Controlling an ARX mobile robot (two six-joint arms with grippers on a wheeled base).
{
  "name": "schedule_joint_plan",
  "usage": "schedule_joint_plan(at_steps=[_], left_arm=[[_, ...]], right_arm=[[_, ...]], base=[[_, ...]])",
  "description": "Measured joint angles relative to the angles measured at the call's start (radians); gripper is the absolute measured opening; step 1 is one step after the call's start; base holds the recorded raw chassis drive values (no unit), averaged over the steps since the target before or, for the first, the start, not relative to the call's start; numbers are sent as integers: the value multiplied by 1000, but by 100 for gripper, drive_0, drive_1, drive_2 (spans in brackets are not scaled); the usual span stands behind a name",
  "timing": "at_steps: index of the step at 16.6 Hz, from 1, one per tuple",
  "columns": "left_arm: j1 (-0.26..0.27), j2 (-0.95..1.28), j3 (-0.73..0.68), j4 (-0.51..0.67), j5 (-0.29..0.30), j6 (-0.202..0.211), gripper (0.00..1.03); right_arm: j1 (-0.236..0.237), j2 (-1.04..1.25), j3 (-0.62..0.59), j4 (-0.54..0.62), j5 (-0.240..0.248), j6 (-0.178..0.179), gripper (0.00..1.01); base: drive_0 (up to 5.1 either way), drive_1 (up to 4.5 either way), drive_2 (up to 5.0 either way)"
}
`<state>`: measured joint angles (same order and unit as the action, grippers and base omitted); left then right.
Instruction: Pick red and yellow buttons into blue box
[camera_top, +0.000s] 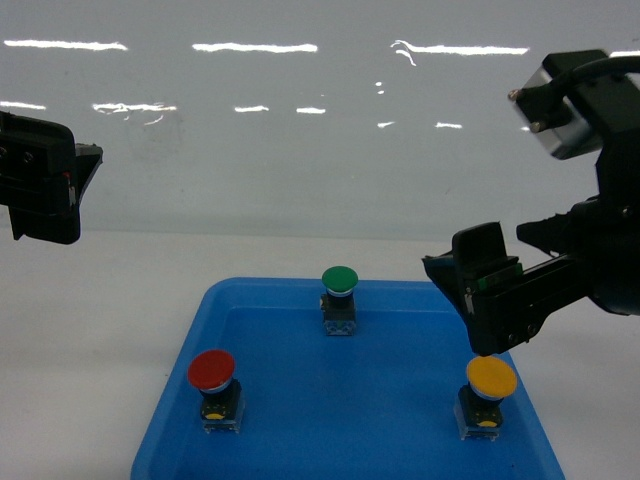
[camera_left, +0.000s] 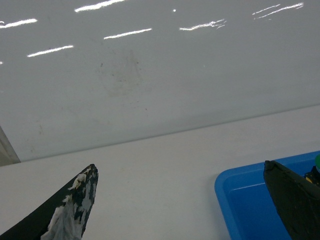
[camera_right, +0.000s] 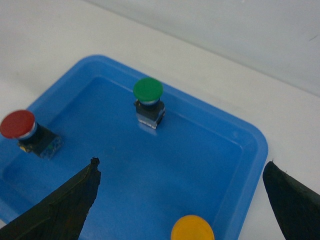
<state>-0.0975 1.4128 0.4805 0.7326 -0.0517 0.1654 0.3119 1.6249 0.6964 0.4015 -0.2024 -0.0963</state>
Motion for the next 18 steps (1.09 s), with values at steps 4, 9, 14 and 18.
schedule_joint_plan(at_steps=[4,9,14,18], left_arm=[[0,0,0,0,0,0,98],[0,0,0,0,0,0,98],[0,0,0,0,0,0,98],[0,0,0,0,0,0,98]], right_arm=[[16,117,36,-36,-20,-56,98],[13,248,83,-43,-11,-139,98],[1,315,105,-22,21,-192,98],[-9,374,110,-22,37,-220,98]], base=[[0,0,0],[0,0,0],[0,0,0],[0,0,0]])
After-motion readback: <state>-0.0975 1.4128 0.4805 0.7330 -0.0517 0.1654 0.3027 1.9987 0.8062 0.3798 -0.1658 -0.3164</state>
